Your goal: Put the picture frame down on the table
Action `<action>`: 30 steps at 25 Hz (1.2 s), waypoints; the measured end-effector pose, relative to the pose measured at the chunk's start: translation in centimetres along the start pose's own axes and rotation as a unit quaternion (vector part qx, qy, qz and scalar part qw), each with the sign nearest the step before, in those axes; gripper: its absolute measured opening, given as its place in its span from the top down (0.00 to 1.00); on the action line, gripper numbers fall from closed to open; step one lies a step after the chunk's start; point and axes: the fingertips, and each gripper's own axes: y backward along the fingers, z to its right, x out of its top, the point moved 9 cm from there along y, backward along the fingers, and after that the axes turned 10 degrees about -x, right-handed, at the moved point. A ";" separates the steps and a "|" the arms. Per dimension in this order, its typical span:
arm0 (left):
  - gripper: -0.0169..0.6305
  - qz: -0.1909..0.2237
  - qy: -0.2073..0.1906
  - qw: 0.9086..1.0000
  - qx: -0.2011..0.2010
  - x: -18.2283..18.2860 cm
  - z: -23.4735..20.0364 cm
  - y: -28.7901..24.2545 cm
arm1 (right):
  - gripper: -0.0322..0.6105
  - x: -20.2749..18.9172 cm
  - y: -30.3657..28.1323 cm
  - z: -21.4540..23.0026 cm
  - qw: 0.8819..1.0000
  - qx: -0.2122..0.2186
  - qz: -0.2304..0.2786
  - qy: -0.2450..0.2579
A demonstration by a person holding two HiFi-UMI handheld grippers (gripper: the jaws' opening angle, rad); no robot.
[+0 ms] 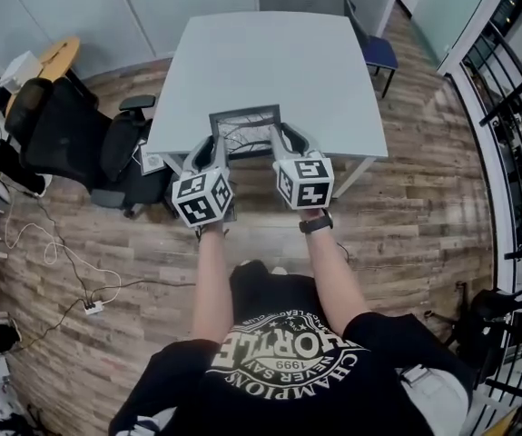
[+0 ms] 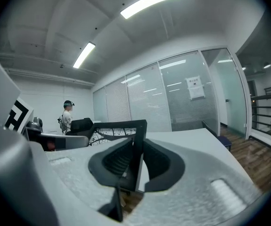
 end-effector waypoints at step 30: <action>0.87 0.001 0.021 0.999 -0.047 8.4 -18.6 -25.5 | 0.84 5.2 -29.6 1.2 0.999 -0.040 0.007 0.004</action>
